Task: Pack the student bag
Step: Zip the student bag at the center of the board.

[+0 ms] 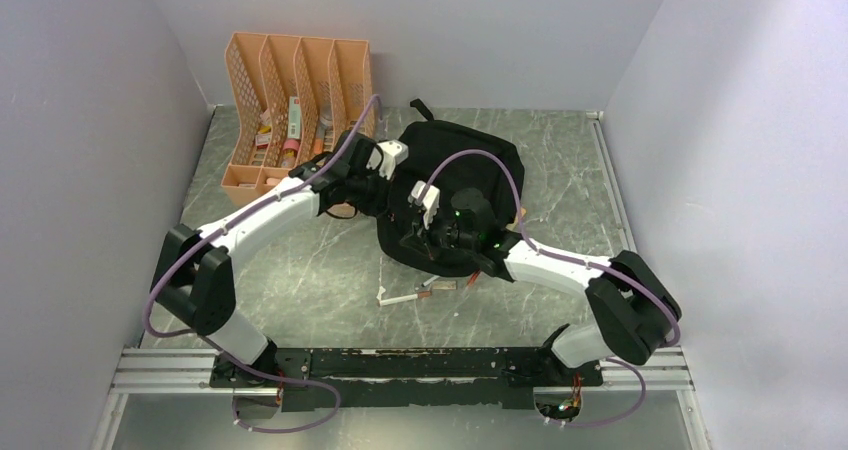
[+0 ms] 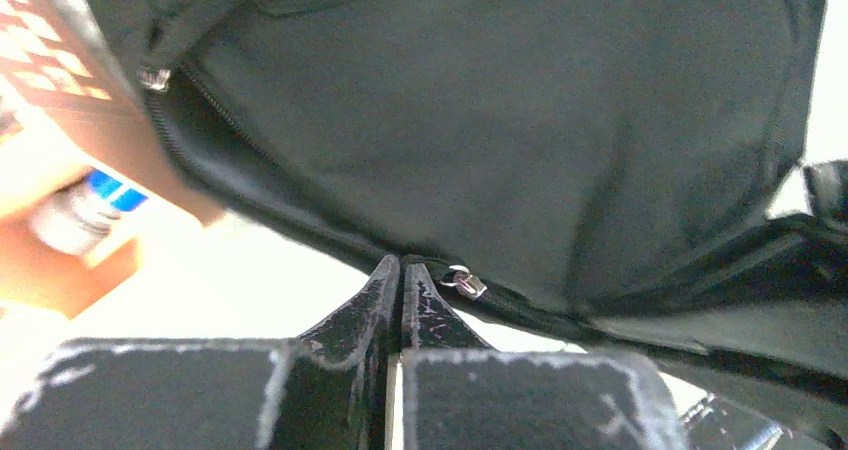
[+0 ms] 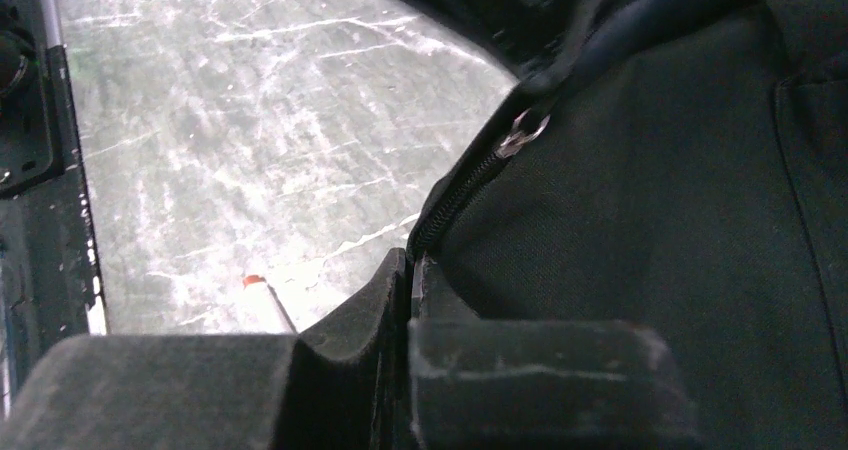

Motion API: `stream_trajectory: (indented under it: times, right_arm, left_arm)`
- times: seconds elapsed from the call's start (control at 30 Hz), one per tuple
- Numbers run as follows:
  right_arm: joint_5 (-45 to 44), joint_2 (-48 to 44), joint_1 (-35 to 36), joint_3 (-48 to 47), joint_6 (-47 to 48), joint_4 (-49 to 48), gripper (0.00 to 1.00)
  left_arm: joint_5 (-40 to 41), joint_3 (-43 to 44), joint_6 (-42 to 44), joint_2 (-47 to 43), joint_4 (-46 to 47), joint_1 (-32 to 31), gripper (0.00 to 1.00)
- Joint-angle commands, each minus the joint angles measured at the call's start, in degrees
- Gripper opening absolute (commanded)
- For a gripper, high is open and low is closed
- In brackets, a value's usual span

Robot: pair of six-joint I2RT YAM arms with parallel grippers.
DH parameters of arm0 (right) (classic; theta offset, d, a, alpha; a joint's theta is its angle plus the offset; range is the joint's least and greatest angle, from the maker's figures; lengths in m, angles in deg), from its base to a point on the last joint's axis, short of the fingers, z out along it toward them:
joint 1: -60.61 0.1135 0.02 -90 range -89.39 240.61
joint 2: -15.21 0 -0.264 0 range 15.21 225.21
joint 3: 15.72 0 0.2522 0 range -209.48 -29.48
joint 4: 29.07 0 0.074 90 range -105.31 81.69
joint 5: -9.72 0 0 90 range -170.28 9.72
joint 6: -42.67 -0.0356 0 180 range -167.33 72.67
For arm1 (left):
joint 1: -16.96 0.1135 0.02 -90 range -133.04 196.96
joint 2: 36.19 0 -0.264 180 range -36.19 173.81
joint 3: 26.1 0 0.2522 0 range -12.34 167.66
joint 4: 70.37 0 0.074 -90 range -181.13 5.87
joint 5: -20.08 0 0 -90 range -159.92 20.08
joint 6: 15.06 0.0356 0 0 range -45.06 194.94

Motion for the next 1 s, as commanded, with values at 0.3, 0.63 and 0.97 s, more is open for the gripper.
stream_trajectory:
  times: [0.3,0.63,0.97]
  right_arm:
    - [-0.28,-6.99,1.74,-0.22,2.27,13.34,0.0]
    - [2.15,-7.89,4.85,-1.23,5.68,18.35,0.0]
    - [4.11,-9.58,7.6,0.74,7.73,18.26,0.0]
  left_arm:
    - [16.25,10.58,0.6,4.1,-0.09,5.57,0.05]
    - [18.71,21.64,3.36,14.55,0.66,7.6,0.05]
    - [19.39,33.62,4.92,25.74,-0.4,7.87,0.05]
